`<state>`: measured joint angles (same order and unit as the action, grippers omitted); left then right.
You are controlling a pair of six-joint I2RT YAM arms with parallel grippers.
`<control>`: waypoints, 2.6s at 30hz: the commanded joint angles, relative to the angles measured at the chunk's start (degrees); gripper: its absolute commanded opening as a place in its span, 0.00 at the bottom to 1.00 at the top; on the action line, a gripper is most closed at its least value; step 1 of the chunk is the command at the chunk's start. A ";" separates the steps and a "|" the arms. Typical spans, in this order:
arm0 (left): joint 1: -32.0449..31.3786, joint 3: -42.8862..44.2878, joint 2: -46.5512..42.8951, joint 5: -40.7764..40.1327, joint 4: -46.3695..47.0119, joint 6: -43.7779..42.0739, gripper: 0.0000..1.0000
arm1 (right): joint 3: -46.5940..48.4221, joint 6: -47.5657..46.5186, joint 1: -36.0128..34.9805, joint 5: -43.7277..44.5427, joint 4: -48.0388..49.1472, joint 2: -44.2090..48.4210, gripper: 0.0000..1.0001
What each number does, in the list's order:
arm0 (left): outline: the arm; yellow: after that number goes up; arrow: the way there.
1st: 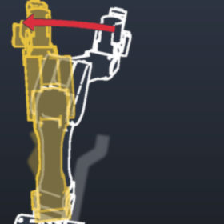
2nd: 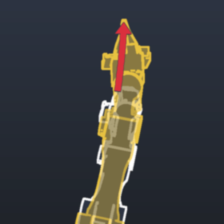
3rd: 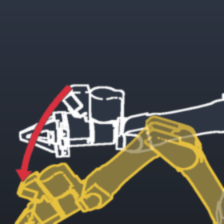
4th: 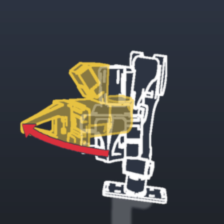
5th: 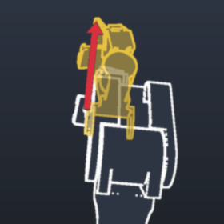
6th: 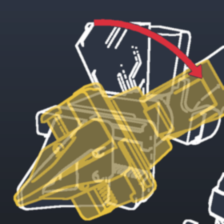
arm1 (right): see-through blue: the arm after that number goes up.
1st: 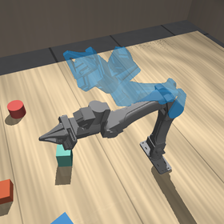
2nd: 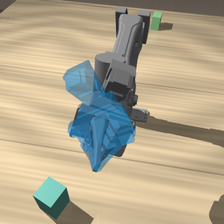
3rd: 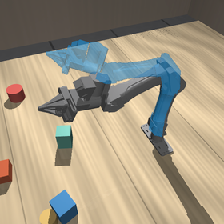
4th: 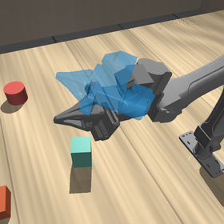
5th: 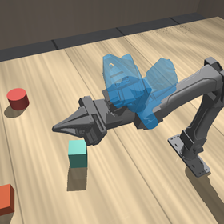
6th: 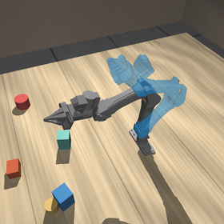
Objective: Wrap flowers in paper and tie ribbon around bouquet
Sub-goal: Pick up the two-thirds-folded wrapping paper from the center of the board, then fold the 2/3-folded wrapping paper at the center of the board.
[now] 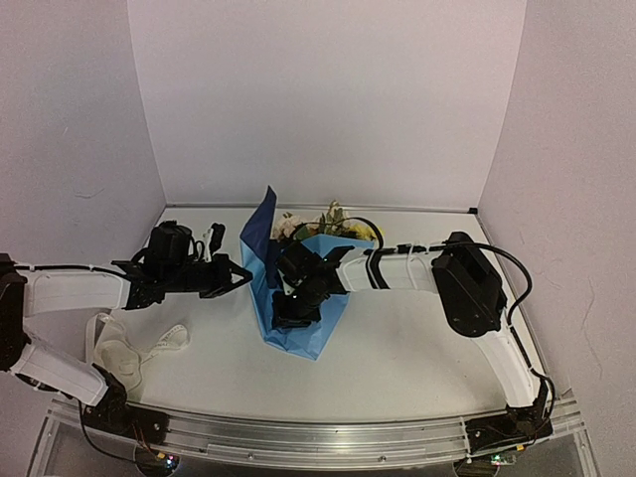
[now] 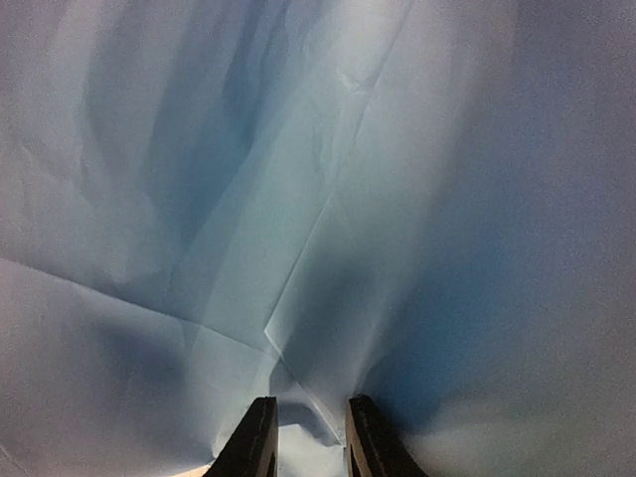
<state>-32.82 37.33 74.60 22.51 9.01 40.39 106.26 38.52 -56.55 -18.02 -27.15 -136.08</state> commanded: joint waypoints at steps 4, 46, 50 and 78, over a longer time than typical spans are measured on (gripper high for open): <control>-0.93 1.07 1.67 0.04 2.65 2.24 0.00 | 0.11 -1.30 -0.65 0.26 -2.45 0.35 0.27; -11.10 17.82 20.47 2.78 -5.73 -6.66 0.00 | -40.63 10.27 10.89 4.02 25.27 24.39 0.55; -13.02 21.72 24.58 1.56 -6.09 -6.04 0.00 | -40.08 10.53 11.54 4.85 25.24 23.51 0.47; -14.73 31.14 36.98 -0.91 -10.25 -2.39 0.01 | -51.83 18.69 13.64 5.71 28.62 43.05 0.65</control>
<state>-47.31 66.01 110.96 21.91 -0.85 37.80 52.37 56.59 -43.00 -13.99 -0.74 -94.11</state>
